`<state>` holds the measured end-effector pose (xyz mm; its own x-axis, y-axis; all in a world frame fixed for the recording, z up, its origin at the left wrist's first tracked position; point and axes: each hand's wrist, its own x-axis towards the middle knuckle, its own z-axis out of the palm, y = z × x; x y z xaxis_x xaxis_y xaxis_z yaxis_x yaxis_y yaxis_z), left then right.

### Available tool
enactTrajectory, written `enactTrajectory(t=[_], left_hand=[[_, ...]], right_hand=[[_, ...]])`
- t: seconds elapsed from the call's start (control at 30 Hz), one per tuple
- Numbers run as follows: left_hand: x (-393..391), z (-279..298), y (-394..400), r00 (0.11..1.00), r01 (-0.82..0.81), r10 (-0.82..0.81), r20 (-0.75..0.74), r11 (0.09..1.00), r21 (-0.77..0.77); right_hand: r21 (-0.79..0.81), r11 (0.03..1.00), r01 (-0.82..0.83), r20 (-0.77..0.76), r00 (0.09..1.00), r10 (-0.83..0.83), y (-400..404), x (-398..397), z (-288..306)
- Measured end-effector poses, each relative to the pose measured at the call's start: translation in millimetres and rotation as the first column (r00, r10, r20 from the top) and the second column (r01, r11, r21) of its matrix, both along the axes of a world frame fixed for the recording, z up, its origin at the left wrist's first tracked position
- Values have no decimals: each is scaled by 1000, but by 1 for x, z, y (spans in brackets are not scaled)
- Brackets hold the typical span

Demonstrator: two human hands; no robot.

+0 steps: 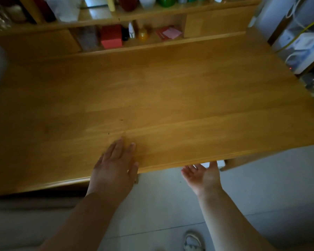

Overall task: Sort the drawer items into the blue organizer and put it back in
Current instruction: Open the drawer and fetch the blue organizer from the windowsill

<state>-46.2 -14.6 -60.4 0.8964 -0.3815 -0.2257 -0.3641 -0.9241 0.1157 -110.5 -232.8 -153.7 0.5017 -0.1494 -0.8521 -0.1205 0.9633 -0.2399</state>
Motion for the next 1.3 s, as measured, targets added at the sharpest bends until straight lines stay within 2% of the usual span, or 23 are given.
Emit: enactTrajectory(t=[0.17, 0.37, 0.47, 0.5, 0.57, 0.6, 0.63, 0.67, 0.7, 0.73, 0.77, 0.8, 0.83, 0.9, 0.93, 0.97, 1.1, 1.13, 1.23, 1.3], left_hand=[[-1, -3, 1, 1000, -11, 11, 10, 1000, -19], [-7, -5, 7, 998, 55, -54, -39, 998, 42], [-24, -7, 14, 998, 38, -42, -46, 995, -90], [-34, -7, 18, 998, 60, -62, -8, 987, -149], [-60, -9, 27, 987, 158, -152, 48, 974, -162], [-72, -13, 32, 978, 208, -202, 55, 968, -139], [-81, -19, 38, 975, 224, -221, 38, 967, -123], [-87, -25, 43, 978, 206, -205, 24, 972, -115], [-90, -30, 45, 986, 167, -167, 10, 980, -112], [-91, -35, 47, 990, 138, -138, 7, 984, -113], [-91, -39, 47, 993, 120, -120, 9, 986, -118], [-90, -40, 47, 995, 103, -103, 12, 986, -132], [-89, -41, 47, 997, 72, -73, 2, 985, -156], [-87, -45, 46, 999, 2, -11, -37, 974, -225], [-85, -45, 44, 999, -27, 17, -43, 970, -243], [-85, -45, 43, 998, -48, 38, -44, 967, -251], [-92, -40, 41, 998, -40, 29, -53, 978, -205], [-98, -40, 43, 997, -49, 36, -70, 980, -191], [-118, -37, 47, 988, -91, 65, -138, 977, -194], [-131, -35, 47, 990, -100, 80, -118, 979, -179]], right_hand=[[-25, 995, -97, 19, 995, 97, 6, -14, -7], [-55, 984, -171, -67, 984, 167, 10, -63, -17], [-33, 986, -164, -69, 984, 161, 12, -91, -14], [-35, 981, -190, -67, 980, 187, 13, -96, -10], [-115, 939, -324, -151, 940, 306, 13, -104, 0], [-246, 862, -443, -249, 888, 386, 13, -109, 8], [-446, 695, -564, -384, 822, 421, 11, -116, 15], [-647, 431, -630, -518, 777, 358, 6, -123, 22], [-773, 118, -624, -587, 773, 242, -3, -130, 30], [-795, -185, -577, -604, 781, 161, -14, -134, 39], [-724, -463, -511, -618, 779, 106, -28, -137, 46], [-585, -676, -448, -661, 747, 77, -43, -137, 50], [-440, -792, -423, -756, 650, 74, -60, -133, 52], [-213, -862, -460, -920, 393, 18, -85, -128, 56], [-161, -869, -469, -949, 316, 5, -94, -125, 55], [-170, -868, -467, -951, 309, 20, -100, -124, 52], [-229, -879, -417, -912, 407, 45, -102, -120, 51], [-222, -888, -402, -912, 407, 44, -103, -123, 51], [-208, -898, -389, -942, 328, 76, -108, -137, 50], [-201, -898, -391, -959, 265, 100, -110, -143, 51]])
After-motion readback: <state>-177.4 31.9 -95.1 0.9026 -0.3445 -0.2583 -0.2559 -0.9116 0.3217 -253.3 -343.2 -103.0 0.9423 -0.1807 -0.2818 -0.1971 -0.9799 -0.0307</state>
